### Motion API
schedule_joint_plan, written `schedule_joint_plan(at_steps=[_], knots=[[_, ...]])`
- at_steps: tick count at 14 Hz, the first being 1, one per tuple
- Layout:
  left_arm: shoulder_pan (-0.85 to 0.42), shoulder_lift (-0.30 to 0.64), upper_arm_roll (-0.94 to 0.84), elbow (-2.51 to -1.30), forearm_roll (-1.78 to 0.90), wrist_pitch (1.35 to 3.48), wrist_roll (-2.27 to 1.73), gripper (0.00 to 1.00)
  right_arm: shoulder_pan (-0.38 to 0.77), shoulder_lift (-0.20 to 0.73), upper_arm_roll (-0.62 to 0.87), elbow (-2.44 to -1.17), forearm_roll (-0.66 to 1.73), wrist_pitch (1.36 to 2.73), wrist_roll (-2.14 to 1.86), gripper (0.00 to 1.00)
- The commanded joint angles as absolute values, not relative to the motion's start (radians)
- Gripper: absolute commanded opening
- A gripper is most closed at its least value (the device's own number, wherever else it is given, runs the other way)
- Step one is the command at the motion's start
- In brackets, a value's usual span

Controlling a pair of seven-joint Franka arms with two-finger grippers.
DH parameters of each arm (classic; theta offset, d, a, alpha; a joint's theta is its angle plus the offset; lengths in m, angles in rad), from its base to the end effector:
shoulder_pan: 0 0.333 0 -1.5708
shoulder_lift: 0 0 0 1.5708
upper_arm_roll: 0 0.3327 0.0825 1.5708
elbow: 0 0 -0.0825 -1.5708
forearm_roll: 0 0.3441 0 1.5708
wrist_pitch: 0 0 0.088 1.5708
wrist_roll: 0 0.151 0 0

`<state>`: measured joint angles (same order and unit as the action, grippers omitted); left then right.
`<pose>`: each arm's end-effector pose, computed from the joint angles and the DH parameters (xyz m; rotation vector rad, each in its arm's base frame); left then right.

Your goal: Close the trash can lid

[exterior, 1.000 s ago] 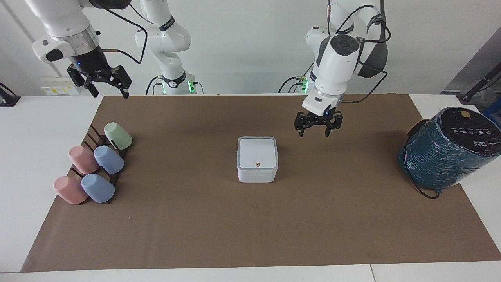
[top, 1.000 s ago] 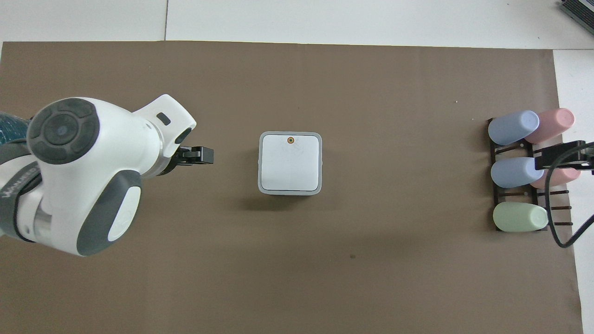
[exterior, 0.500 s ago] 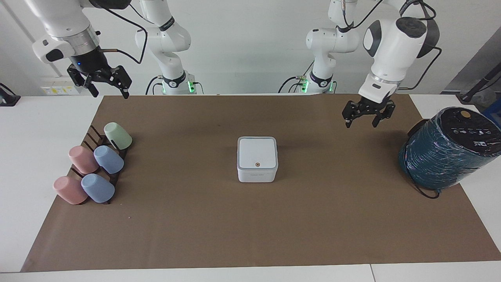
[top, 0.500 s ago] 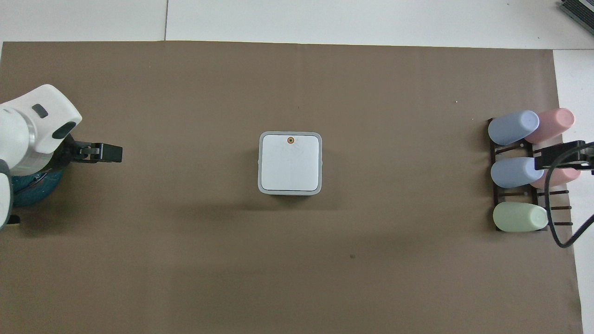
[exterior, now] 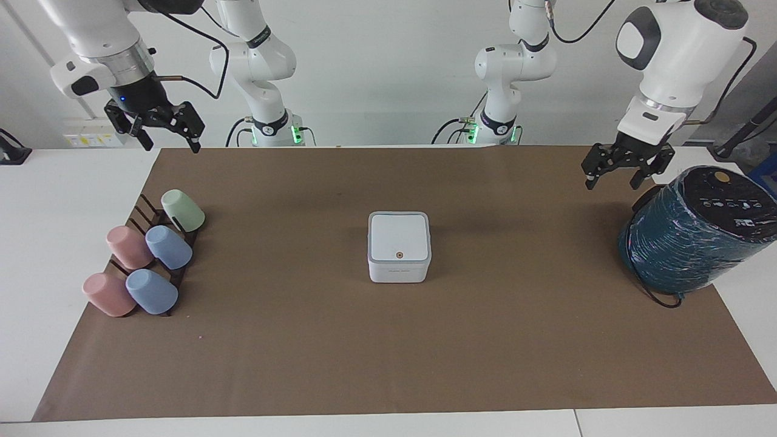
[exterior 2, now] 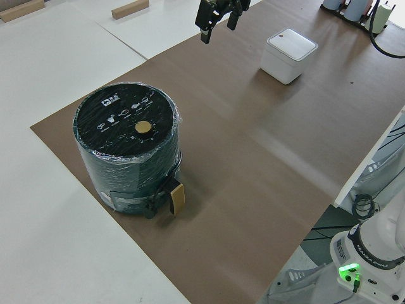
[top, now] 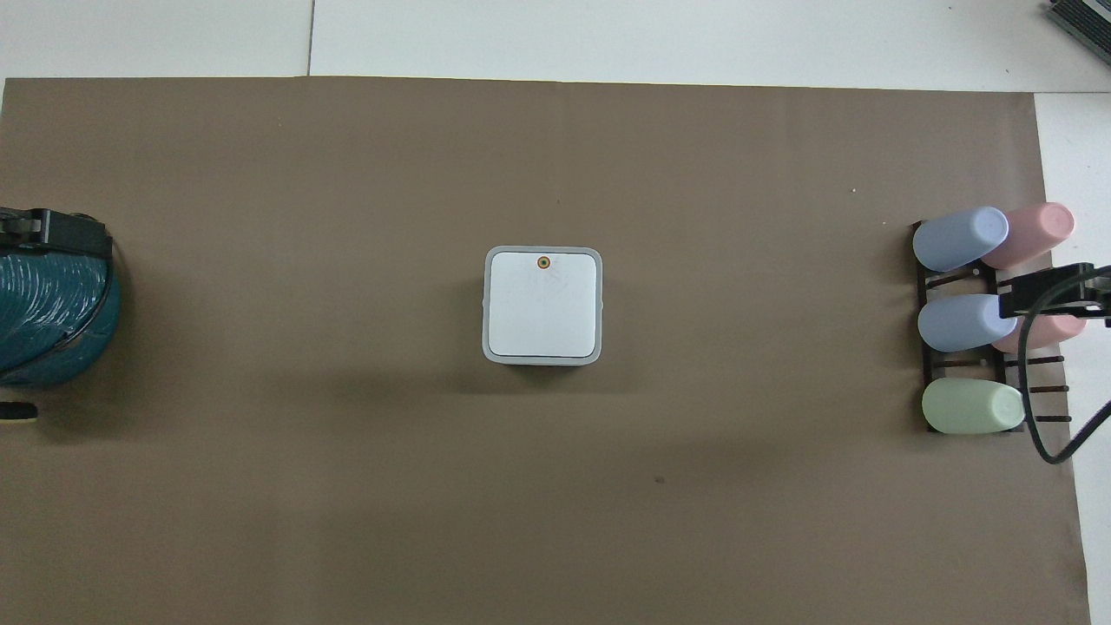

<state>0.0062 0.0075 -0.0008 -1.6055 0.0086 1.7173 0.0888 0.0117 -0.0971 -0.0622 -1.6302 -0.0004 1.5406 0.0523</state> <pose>0.5355 0.0041 0.5920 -3.1212 0.1315 -0.1622 0.4791 -0.0258 0.6171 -3.1318 0.1607 -0.0115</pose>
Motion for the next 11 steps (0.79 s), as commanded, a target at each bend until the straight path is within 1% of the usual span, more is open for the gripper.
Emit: schedule_joint_plan(at_steps=[1,3,4,11], knots=[[0.038,0.009,-0.009,-1.595,-0.02,1.652,0.098,1.0,0.012,-0.115,-0.063,-1.646,0.021,1.533,0.046,1.0],[0.038,-0.026,-0.008,-1.647,-0.02,1.628,0.097,1.0,0.012,-0.112,-0.061,-1.637,0.044,1.51,0.046,1.0],[0.037,-0.029,-0.008,-1.654,-0.018,1.635,0.094,1.0,0.012,-0.112,-0.061,-1.637,0.046,1.508,0.046,1.0],[0.028,-0.028,-0.008,-1.655,-0.011,1.646,0.058,1.0,0.012,-0.115,-0.058,-1.646,0.031,1.514,0.037,1.0]])
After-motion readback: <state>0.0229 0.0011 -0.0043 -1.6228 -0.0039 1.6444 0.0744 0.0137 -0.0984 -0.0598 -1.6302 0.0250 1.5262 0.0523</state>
